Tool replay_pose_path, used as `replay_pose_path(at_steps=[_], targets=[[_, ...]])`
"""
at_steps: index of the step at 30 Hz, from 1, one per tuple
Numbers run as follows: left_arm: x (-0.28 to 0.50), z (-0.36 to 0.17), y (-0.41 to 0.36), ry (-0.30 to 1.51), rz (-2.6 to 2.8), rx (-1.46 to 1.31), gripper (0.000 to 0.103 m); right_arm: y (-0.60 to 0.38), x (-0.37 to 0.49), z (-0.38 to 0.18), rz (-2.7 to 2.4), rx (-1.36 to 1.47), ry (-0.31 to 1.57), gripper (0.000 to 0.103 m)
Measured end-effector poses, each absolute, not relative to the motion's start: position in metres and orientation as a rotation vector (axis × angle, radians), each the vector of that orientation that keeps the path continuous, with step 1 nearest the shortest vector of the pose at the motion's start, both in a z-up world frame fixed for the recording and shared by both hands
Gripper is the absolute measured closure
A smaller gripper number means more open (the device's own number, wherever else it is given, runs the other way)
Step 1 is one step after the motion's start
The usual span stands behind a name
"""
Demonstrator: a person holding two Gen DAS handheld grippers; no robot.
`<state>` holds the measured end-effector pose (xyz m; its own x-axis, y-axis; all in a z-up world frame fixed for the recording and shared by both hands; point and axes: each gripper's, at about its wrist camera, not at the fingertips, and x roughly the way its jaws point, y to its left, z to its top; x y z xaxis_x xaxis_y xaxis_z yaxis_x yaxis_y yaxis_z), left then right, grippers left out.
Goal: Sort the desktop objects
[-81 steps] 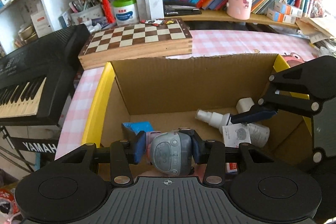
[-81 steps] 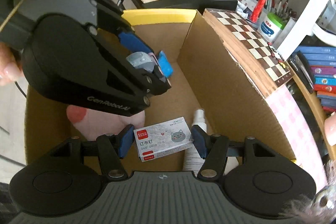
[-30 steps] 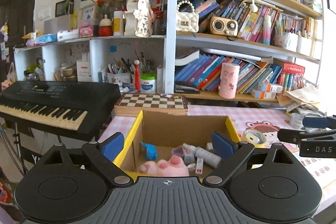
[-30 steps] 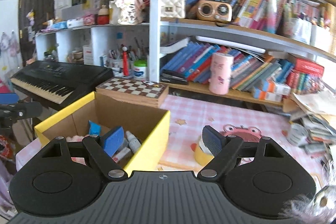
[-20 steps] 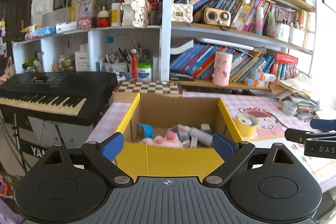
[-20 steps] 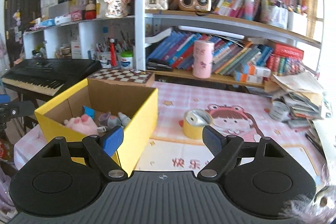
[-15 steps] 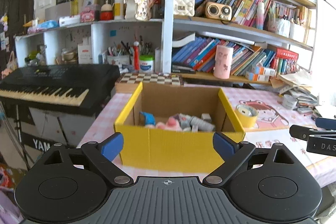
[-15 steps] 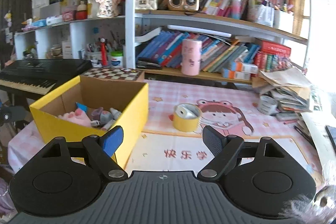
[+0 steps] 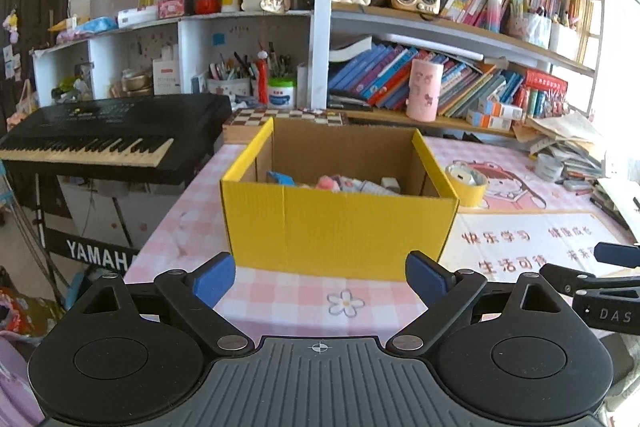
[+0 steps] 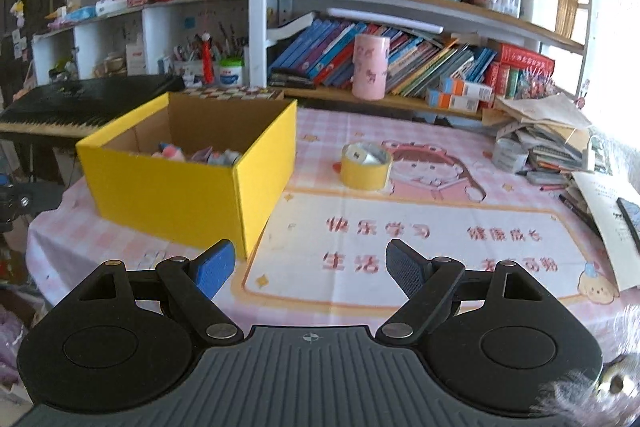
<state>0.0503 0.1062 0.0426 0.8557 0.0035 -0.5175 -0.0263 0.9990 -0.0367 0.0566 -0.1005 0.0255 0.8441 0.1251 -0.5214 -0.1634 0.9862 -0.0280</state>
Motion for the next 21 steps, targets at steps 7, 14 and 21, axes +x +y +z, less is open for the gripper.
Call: replay_pose_path(at_steps=[7, 14, 21], targets=[[0.04, 0.031, 0.092, 0.582, -0.043, -0.016, 0.009, -0.092, 0.045, 0.016, 0.193, -0.085, 0.592, 0.021], [0.035, 0.027, 0.077, 0.596, -0.102, 0.013, 0.009, -0.092, 0.039, 0.015, 0.185, -0.096, 0.6, 0.02], [0.035, 0.025, 0.067, 0.599, -0.153, 0.023, 0.009, -0.101, 0.03, 0.014, 0.148, -0.096, 0.606, 0.02]])
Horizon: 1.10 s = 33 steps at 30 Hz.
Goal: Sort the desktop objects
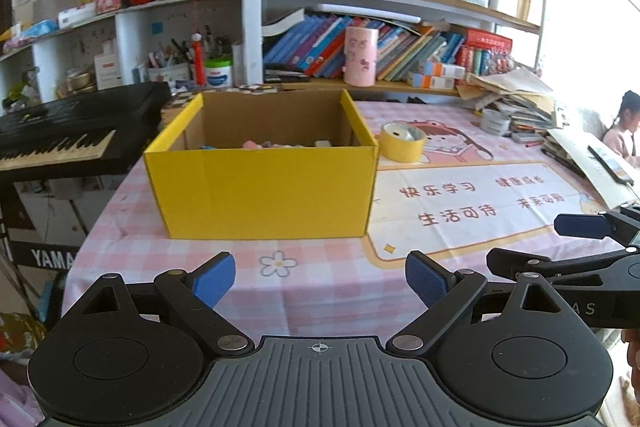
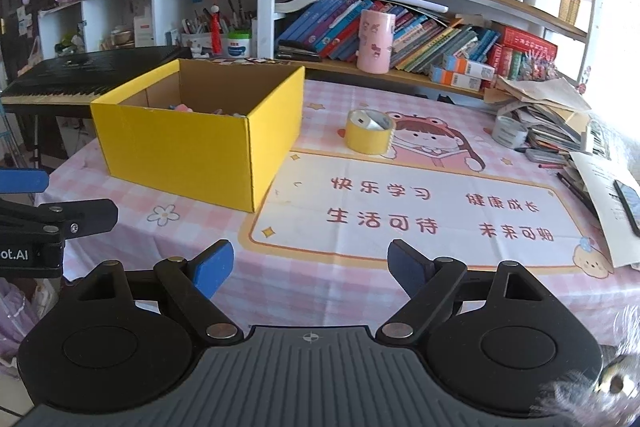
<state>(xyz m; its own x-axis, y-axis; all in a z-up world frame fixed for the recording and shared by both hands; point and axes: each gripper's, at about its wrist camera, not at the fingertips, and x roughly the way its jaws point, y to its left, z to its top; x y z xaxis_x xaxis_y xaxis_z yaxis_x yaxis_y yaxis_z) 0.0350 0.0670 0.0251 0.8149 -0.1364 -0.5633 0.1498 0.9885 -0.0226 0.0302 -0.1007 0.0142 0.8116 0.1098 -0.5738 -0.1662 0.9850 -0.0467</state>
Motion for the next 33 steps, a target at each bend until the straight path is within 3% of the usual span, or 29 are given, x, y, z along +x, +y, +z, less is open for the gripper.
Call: replay_pose_path(at_steps=[33], targets=[[0.077, 0.017, -0.02, 0.64, -0.415, 0.128, 0.009, -0.168, 0.038, 0.007, -0.047, -0.034, 0.68, 0.02]])
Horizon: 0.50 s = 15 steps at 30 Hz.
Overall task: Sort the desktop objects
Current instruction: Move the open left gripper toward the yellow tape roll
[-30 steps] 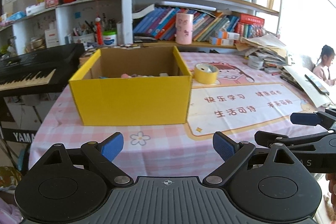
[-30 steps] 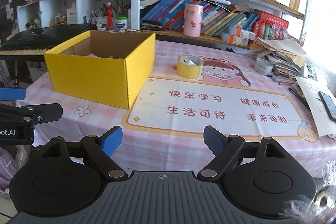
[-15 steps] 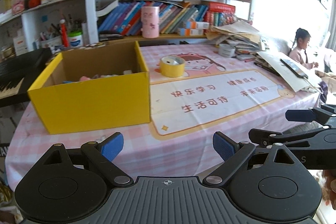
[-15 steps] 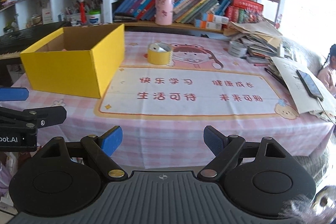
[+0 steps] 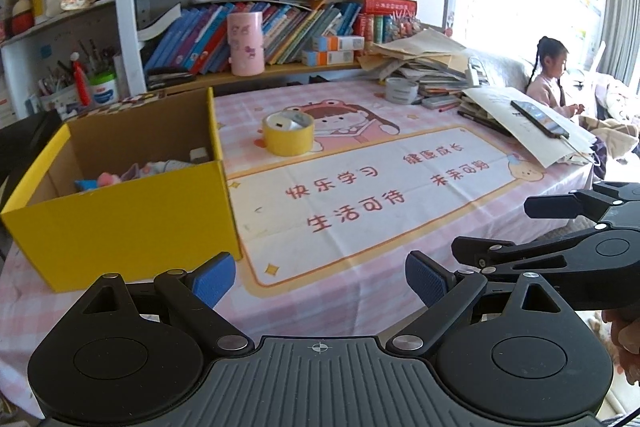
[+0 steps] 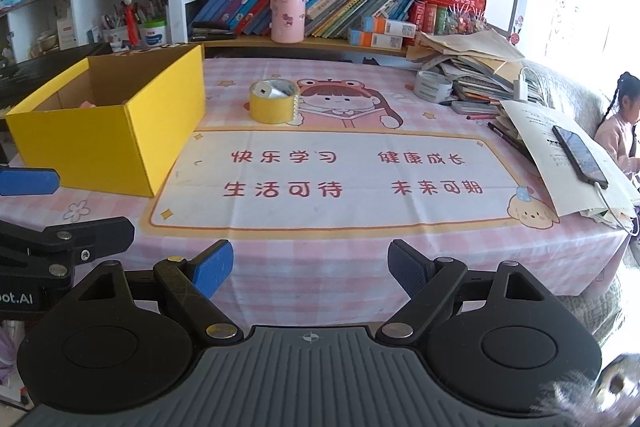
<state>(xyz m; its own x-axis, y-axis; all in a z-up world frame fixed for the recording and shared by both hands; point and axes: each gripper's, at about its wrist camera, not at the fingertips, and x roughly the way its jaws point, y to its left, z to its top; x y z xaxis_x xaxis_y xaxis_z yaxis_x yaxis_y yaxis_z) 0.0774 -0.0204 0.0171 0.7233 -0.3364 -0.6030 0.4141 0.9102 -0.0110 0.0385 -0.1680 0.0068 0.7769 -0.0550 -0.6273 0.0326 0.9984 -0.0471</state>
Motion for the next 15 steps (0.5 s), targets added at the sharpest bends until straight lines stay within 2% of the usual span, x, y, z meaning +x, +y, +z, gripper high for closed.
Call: replay_pose_path(at_steps=[15], targets=[[0.116, 0.012, -0.068, 0.655, -0.395, 0.11, 0.009, -0.211, 0.084, 0.007, -0.027, -0.059, 0.689, 0.02]])
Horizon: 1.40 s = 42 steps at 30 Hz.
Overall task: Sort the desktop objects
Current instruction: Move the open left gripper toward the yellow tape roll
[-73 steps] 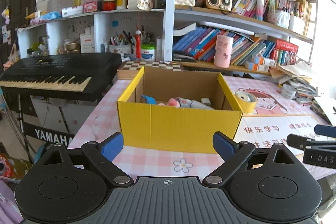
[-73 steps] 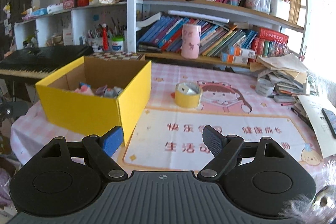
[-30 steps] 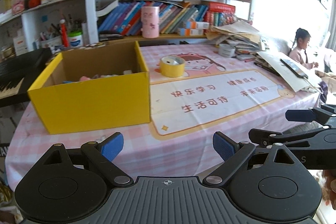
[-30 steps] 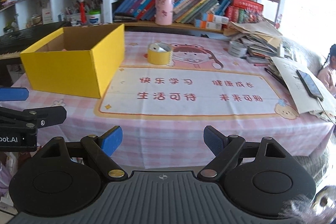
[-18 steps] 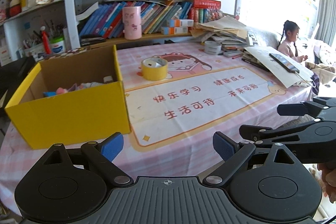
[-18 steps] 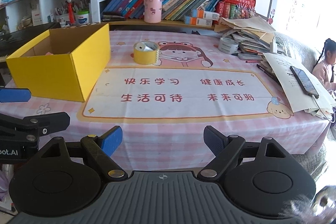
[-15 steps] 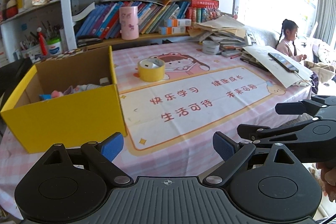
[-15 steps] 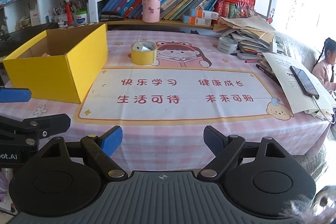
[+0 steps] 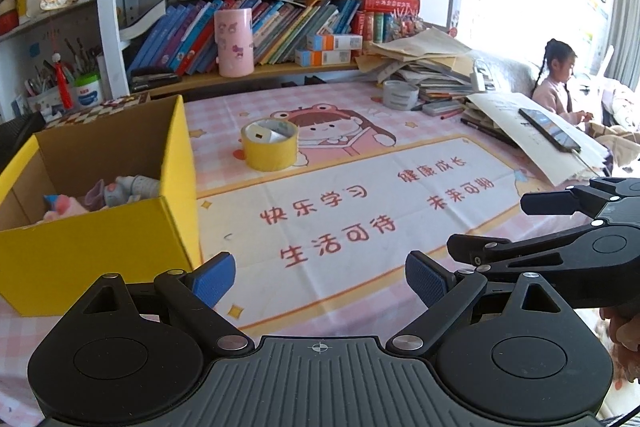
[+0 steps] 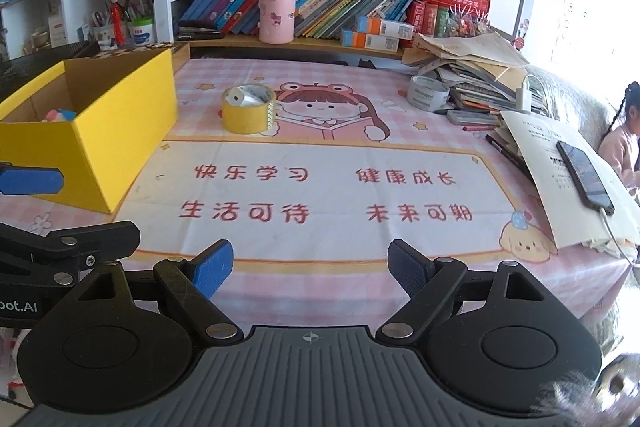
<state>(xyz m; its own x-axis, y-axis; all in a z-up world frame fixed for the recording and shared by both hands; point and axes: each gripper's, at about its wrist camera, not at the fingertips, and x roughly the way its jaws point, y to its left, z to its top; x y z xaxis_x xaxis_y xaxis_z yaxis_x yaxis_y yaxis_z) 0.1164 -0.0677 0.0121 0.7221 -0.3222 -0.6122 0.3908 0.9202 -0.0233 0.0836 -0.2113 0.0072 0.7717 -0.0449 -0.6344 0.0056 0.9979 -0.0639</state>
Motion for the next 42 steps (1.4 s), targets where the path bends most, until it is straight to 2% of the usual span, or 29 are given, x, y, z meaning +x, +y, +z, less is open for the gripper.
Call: replay_pose_path(at_steps=[22, 42], targets=[[0.218, -0.01, -0.129, 0.684, -0.128, 0.102, 0.009, -0.308, 0.198, 0.007, 0.099, -0.074, 0.683, 0.02], [0.334, -0.046, -0.145, 0.739, -0.053, 0.103, 0.009, -0.331, 0.253, 0.004, 0.232, -0.084, 0.675, 0.02]])
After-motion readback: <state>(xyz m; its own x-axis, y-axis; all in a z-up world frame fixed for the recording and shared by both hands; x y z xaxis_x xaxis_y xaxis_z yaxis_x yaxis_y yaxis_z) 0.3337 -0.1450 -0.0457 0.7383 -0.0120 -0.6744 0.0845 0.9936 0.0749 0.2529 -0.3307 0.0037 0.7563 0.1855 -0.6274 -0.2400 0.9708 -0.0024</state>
